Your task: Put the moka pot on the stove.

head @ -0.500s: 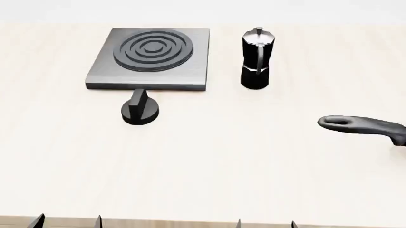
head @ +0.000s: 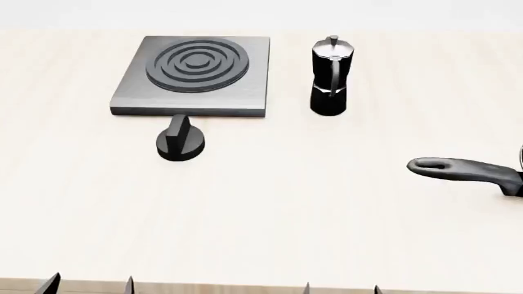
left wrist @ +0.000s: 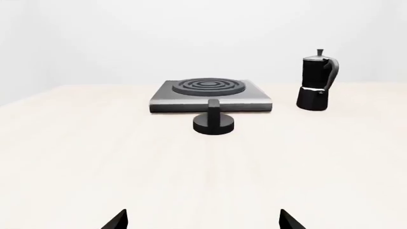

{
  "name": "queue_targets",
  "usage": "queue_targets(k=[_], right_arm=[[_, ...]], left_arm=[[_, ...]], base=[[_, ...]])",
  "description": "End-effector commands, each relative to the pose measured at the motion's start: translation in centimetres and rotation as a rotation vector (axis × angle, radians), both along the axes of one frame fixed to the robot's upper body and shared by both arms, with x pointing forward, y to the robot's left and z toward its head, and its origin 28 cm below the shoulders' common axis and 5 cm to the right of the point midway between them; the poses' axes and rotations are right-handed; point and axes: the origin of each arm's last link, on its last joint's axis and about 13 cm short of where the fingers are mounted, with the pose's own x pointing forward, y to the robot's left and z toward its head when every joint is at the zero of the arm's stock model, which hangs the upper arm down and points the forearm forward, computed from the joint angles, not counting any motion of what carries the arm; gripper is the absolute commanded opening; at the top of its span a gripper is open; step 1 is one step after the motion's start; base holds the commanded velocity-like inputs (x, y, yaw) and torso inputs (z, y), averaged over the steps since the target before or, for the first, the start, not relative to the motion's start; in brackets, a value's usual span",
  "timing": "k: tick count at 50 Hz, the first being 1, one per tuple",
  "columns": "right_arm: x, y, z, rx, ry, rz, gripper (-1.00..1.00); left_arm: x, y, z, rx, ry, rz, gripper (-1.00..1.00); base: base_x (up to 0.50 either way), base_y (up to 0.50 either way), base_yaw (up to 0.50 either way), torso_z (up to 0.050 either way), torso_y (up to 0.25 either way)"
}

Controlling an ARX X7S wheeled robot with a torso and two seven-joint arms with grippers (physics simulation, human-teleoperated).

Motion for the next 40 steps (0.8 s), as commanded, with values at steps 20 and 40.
queue_targets(k=[20, 40], right_arm=[[0.19, -0.11, -0.04, -0.097, -0.101, 0.011, 1.00], [0.23, -0.12, -0.05, -0.103, -0.126, 0.021, 1.00]], left_arm=[[0.13, 0.04, -0.03, 0.011, -0.090, 0.010, 1.00], [0.16, 0.05, -0.02, 0.023, -0.112, 0.020, 1.00]], base=[[0.00, 0.00, 0.00, 0.000, 0.000], [0.17, 0.00, 0.00, 0.000, 0.000]])
